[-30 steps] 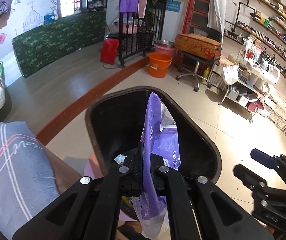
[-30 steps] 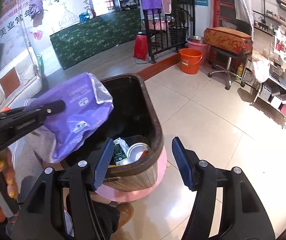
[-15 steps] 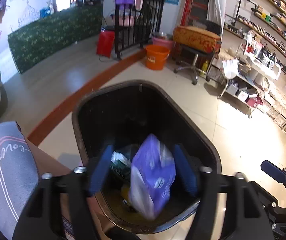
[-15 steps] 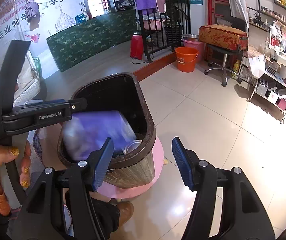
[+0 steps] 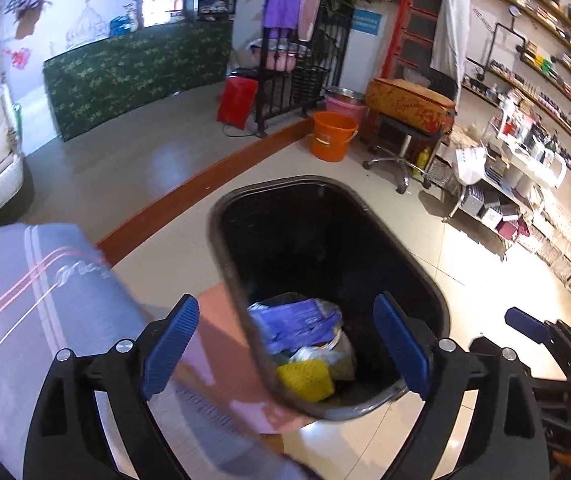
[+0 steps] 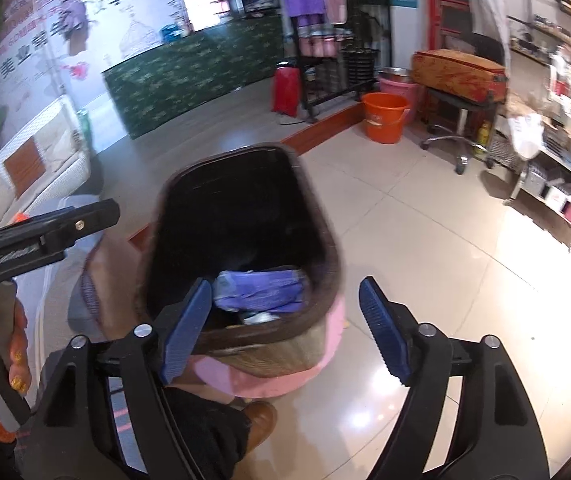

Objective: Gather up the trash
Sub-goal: 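Move both tools to the table and grasp the white plastic bag and orange foam net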

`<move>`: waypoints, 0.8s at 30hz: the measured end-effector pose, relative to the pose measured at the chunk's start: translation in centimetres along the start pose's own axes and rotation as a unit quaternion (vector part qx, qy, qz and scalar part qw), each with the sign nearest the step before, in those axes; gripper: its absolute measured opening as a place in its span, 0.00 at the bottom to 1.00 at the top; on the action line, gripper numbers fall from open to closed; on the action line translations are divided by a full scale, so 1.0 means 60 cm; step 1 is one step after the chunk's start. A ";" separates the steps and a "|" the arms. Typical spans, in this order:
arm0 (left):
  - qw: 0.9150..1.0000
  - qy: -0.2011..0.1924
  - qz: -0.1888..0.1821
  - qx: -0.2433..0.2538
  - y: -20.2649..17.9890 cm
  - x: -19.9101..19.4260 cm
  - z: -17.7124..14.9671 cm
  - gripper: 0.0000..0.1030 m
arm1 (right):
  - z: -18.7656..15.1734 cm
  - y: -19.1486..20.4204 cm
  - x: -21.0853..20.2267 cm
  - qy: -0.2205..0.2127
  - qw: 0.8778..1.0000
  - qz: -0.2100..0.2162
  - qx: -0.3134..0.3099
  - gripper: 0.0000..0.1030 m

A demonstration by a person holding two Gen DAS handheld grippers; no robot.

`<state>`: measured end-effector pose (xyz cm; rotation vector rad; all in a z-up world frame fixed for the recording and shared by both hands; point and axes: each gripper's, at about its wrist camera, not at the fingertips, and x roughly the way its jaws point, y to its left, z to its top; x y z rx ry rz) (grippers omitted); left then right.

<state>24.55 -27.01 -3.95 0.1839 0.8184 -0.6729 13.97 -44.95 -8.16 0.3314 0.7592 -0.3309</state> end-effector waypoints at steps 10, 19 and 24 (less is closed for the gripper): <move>0.995 -0.018 0.086 -0.044 0.143 -0.102 -0.060 0.90 | 0.005 0.185 0.034 0.032 0.989 0.103 -0.100 0.77; 0.981 -0.018 0.169 -0.097 0.301 -0.182 -0.119 0.90 | -0.001 0.341 0.033 0.052 0.966 0.178 -0.181 0.77; 0.970 -0.016 0.217 -0.111 0.375 -0.214 -0.146 0.91 | 0.004 0.411 0.039 0.072 0.953 0.223 -0.191 0.78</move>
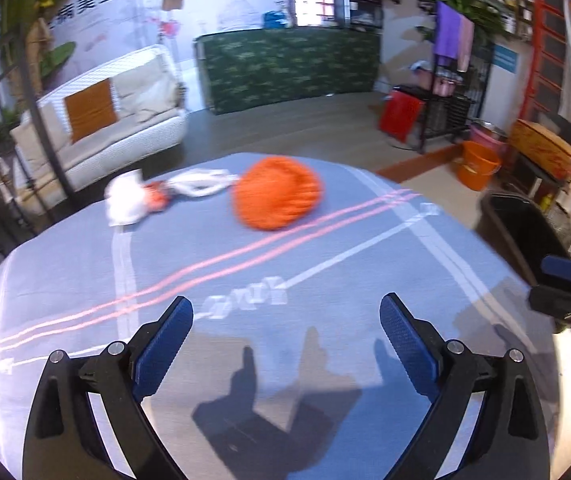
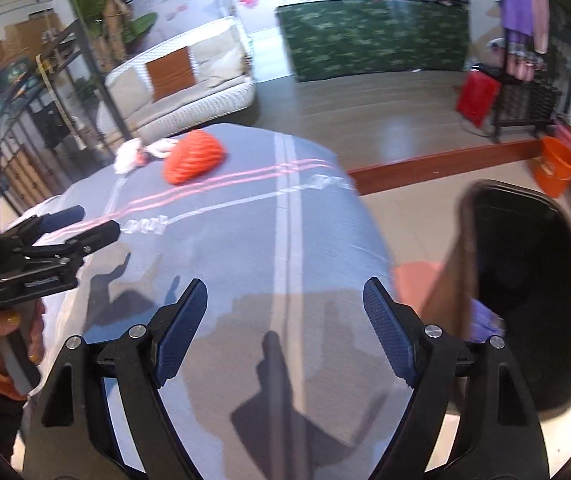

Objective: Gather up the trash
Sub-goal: 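Move both tools to the table and grasp the white plastic bag and orange foam net, then carry the orange net over the bin and open the right tool while the left tool holds the white bag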

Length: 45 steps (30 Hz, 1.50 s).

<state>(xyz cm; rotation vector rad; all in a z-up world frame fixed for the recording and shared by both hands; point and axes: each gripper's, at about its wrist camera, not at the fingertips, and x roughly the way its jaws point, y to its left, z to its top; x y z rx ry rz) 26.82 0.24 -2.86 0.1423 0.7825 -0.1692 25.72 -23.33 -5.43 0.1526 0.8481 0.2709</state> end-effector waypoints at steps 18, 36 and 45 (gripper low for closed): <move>0.991 0.015 0.057 0.118 0.164 0.163 0.122 0.86 | 0.211 0.160 0.237 0.032 0.995 0.030 -0.087 0.78; 0.998 0.036 0.024 0.043 0.194 0.192 0.091 0.20 | 0.196 0.197 0.282 0.052 0.993 0.061 -0.085 0.20; 1.000 0.005 0.014 -0.007 0.155 0.099 0.073 0.20 | 0.160 0.193 0.216 0.042 0.994 0.054 -0.083 0.20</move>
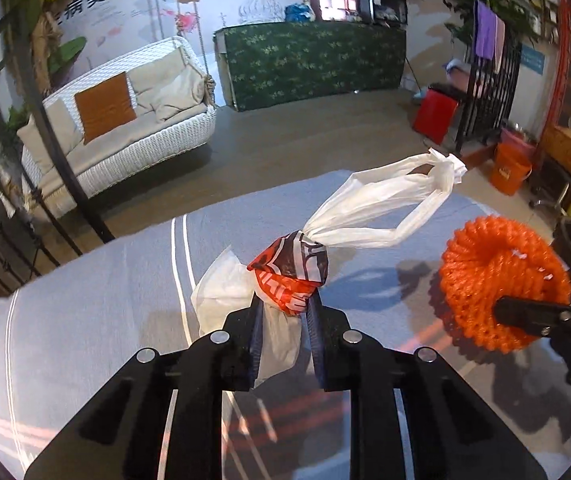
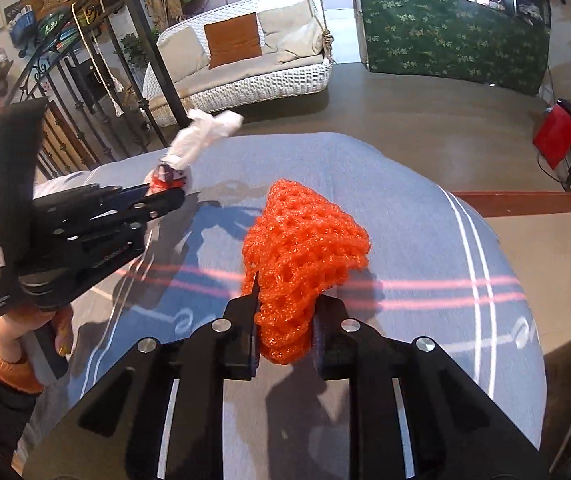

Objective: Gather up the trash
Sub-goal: 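Carry the orange net over the bin and open the right tool while the left tool holds the white bag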

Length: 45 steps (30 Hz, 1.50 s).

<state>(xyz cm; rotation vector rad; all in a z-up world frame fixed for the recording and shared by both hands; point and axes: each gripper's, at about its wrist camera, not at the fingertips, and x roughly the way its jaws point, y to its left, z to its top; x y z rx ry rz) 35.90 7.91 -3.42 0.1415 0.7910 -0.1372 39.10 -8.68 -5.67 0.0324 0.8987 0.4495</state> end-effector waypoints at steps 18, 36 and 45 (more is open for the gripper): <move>0.999 -0.023 -0.022 -0.029 -0.091 -0.123 -0.094 0.20 | -0.134 -0.011 -0.143 -0.034 0.999 -0.039 0.004 0.20; 0.995 -0.056 -0.088 0.003 -0.233 -0.174 -0.111 0.20 | -0.276 -0.126 -0.277 -0.077 0.989 -0.104 0.078 0.20; 0.987 -0.055 -0.147 0.027 -0.325 -0.171 -0.113 0.20 | -0.340 -0.220 -0.336 -0.100 0.972 -0.160 0.142 0.20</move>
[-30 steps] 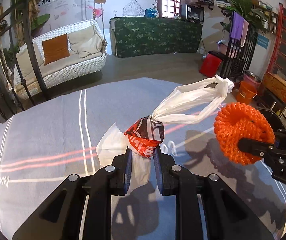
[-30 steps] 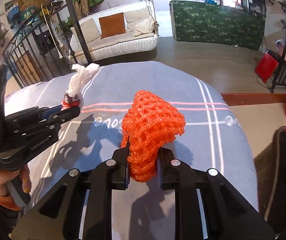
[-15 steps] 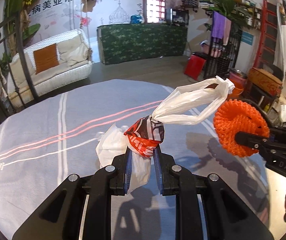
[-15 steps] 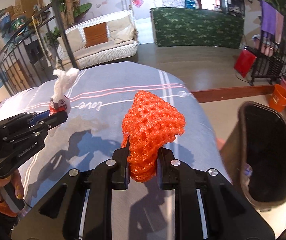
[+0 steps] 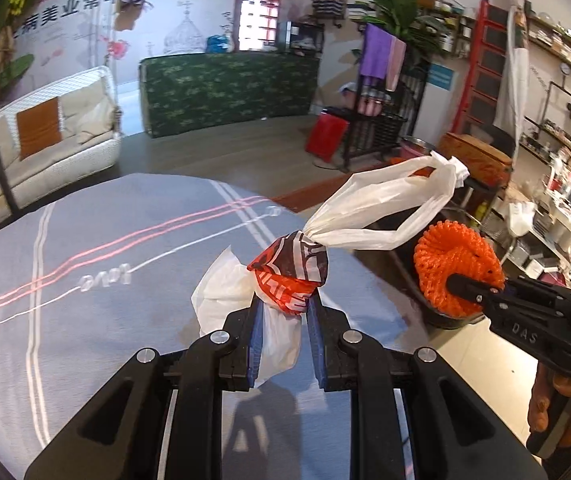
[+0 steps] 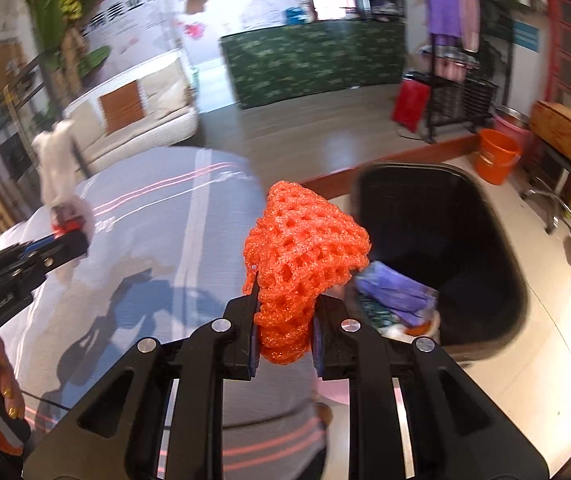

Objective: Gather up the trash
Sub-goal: 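Carry the orange net over the bin and open the right tool while the left tool holds the white bag, then lower the white plastic bag into the bin and open the left tool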

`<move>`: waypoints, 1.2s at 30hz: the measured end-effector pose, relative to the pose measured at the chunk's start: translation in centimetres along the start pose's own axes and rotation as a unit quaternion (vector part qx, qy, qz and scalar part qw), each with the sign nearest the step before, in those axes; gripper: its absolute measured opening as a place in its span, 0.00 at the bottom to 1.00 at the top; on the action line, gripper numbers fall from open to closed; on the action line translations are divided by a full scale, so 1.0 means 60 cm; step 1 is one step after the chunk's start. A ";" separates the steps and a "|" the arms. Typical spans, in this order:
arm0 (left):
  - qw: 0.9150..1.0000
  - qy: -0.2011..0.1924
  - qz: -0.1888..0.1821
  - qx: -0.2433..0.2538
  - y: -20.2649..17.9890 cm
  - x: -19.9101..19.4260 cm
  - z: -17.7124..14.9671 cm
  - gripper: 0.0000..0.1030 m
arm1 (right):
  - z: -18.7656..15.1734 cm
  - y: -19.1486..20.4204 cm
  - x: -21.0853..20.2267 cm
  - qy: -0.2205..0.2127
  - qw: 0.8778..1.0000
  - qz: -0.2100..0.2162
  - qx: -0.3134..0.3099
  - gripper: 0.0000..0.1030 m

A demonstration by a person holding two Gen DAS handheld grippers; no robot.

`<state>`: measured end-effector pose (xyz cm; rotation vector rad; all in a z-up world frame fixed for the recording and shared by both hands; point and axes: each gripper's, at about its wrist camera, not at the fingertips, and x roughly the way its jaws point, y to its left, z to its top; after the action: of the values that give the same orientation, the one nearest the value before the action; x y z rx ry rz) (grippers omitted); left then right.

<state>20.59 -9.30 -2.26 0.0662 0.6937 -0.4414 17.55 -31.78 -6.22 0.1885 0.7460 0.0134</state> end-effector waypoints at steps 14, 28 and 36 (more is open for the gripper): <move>0.996 0.009 -0.068 0.047 -0.101 0.035 0.004 0.20 | 0.021 -0.145 0.040 0.000 0.995 -0.076 0.064 0.20; 0.992 0.032 -0.096 0.076 -0.162 0.073 0.006 0.20 | 0.031 -0.194 0.122 0.036 0.991 -0.092 0.090 0.56; 0.989 0.041 -0.108 0.095 -0.195 0.099 0.017 0.20 | 0.017 -0.201 0.094 0.024 0.990 -0.090 0.101 0.56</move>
<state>20.38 -22.31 -4.23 0.1918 0.7408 -0.7154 21.74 -43.36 -11.38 0.3149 0.8094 -0.2312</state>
